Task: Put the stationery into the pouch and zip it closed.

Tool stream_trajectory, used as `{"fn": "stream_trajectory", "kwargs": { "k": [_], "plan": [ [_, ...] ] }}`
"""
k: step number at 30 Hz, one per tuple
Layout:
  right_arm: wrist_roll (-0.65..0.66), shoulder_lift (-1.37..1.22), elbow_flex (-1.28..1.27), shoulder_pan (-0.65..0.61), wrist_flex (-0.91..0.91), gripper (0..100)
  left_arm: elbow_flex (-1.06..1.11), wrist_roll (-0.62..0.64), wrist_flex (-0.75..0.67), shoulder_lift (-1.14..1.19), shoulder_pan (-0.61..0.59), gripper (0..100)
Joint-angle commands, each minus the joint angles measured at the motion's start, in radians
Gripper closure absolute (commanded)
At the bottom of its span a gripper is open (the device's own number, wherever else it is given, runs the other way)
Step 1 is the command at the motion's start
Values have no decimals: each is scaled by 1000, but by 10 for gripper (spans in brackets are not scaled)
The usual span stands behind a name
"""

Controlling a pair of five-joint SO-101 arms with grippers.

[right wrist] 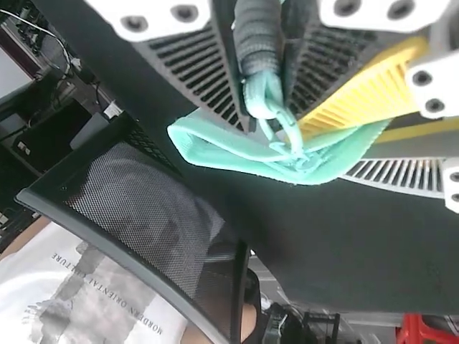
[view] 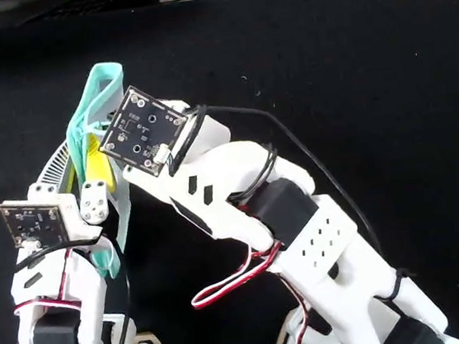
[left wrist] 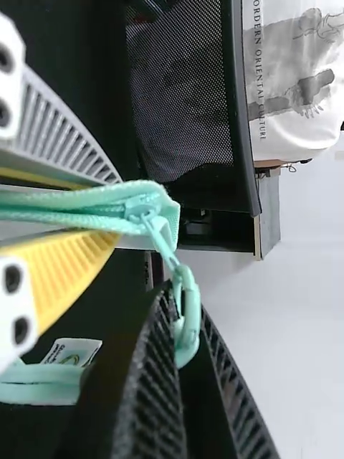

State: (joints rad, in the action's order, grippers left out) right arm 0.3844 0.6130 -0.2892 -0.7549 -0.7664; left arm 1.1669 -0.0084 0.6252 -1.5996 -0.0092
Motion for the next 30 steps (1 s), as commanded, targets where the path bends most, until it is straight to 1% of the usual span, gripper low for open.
{"fn": "stream_trajectory", "kwargs": {
  "k": [1,9,16,17,21,22,27,30],
  "plan": [
    [2,15,16,8,-2,984,-5,15,6,0,-2,970],
    [9,18,12,-60,-25,982,2,15,5,0,-2,968],
    [9,18,12,-66,-28,982,4,15,5,8,-2,969],
    [9,18,12,-66,-28,975,7,15,5,8,-2,969],
    [6,18,10,-66,-28,895,28,15,5,2,-2,968],
    [6,18,10,-66,-28,893,28,15,5,2,-2,967],
    [2,18,10,-68,-28,950,28,15,5,3,-2,967],
    [2,18,10,-68,-28,952,28,15,5,8,-2,967]
  ]
}}
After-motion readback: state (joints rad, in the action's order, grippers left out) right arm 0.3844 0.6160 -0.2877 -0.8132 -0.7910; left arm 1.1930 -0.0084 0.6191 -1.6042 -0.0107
